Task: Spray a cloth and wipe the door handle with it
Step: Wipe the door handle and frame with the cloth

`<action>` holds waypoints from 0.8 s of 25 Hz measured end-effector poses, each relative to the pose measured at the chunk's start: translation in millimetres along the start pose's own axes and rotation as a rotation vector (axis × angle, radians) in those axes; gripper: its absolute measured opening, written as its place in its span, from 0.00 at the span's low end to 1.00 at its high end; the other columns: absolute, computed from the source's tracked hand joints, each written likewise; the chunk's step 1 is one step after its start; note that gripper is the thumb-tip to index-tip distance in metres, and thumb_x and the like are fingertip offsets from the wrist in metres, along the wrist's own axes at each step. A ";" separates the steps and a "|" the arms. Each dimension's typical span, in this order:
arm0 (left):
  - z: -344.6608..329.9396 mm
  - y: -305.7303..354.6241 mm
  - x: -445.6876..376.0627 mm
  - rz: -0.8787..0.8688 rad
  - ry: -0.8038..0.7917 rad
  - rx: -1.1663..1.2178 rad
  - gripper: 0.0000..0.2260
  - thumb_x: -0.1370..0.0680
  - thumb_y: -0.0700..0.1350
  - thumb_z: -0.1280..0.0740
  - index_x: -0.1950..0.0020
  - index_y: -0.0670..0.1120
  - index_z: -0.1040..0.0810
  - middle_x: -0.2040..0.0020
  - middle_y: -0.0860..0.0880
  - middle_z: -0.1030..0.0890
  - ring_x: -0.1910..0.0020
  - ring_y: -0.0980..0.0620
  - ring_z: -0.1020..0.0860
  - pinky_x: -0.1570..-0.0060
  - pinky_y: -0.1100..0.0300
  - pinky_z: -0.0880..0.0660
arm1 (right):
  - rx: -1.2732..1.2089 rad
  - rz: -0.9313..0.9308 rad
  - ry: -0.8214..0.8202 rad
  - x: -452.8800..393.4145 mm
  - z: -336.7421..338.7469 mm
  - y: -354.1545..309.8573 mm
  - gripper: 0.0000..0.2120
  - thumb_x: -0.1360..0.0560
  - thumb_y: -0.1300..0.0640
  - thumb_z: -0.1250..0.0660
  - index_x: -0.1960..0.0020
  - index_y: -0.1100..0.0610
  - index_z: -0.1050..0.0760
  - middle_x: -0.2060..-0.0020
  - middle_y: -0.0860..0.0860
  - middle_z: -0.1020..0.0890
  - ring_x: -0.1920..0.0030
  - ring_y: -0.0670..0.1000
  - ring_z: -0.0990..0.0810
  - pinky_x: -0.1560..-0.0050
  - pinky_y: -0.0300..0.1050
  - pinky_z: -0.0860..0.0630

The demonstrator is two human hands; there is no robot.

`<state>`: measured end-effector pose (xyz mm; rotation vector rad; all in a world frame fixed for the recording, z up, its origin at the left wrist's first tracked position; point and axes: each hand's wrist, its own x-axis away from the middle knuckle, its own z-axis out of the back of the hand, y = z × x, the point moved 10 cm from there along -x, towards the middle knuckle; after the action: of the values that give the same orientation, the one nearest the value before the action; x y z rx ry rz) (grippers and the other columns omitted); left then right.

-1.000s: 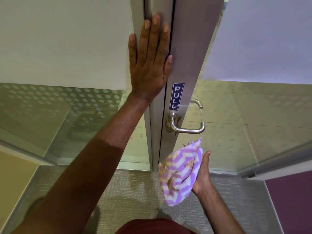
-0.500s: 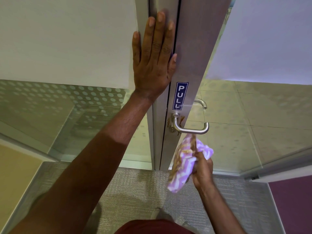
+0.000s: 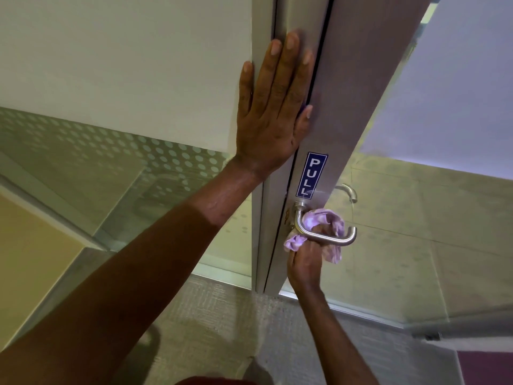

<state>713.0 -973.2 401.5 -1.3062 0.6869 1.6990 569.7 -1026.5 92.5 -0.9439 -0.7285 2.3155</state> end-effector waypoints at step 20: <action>2.4 4.7 -5.4 0.019 -0.028 0.023 0.24 0.13 0.53 0.51 0.22 0.40 0.39 0.23 0.38 0.40 0.22 0.36 0.39 0.17 0.46 0.57 | 0.584 0.485 -0.343 15.8 -11.5 56.9 0.24 0.27 0.62 0.41 0.34 0.60 0.18 0.41 0.59 0.13 0.45 0.61 0.13 0.43 0.57 0.18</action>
<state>708.2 -975.0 407.0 -1.2614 0.7028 1.7168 553.3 -1053.8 41.4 -0.4888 0.1028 2.9094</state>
